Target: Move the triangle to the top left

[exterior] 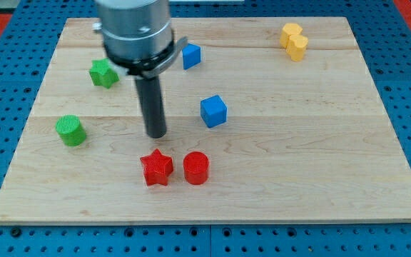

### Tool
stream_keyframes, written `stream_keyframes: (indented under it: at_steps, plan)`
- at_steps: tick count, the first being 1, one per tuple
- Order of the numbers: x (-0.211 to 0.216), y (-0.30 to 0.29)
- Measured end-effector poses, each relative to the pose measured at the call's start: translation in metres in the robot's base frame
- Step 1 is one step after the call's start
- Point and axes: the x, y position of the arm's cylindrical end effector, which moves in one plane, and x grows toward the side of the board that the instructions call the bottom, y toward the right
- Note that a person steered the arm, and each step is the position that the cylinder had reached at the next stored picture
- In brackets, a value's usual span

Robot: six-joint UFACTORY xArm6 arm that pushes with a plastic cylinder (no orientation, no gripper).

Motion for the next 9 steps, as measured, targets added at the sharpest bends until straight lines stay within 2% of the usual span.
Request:
stream_keyframes:
  at_steps: [1, 2, 3, 5, 6, 7, 9]
  plan:
    - [0.004, 0.023]
    - [-0.009, 0.112]
    - [-0.042, 0.13]
    - [-0.133, 0.086]
    - [-0.156, 0.135]
    - [-0.166, 0.054]
    - [-0.206, 0.034]
